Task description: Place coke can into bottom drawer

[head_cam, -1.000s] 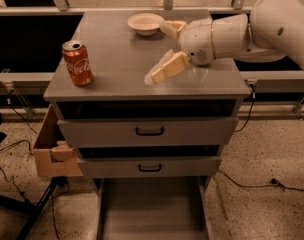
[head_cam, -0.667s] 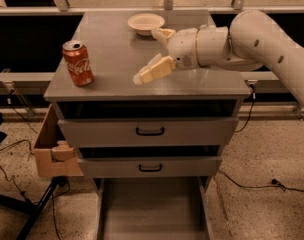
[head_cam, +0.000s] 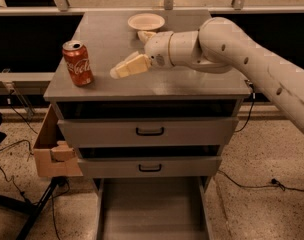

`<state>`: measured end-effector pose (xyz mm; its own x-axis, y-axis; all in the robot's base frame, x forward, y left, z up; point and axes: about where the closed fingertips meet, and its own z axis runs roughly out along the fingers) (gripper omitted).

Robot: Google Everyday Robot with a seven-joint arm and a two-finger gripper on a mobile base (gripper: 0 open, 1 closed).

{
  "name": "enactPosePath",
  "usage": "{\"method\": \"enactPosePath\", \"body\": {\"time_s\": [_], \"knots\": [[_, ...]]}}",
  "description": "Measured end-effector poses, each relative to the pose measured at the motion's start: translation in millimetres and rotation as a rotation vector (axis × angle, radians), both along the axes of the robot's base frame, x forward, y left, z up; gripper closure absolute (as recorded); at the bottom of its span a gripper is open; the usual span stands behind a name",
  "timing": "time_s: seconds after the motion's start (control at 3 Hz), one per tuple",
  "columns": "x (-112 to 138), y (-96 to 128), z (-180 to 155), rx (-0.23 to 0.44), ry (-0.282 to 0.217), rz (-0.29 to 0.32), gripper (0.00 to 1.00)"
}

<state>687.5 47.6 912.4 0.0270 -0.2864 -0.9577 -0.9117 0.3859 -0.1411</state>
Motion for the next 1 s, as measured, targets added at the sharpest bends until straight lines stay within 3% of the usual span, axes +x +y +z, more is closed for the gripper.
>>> {"method": "enactPosePath", "body": {"time_s": [0.33,0.67,1.0], "knots": [[9.3,27.0,-4.6,-0.056,0.026,-0.035,0.0],[15.6,53.9,-8.4,-0.051,0.038,-0.033,0.0],[15.7,88.0,-5.5,0.013,0.051,0.029,0.0]]}}
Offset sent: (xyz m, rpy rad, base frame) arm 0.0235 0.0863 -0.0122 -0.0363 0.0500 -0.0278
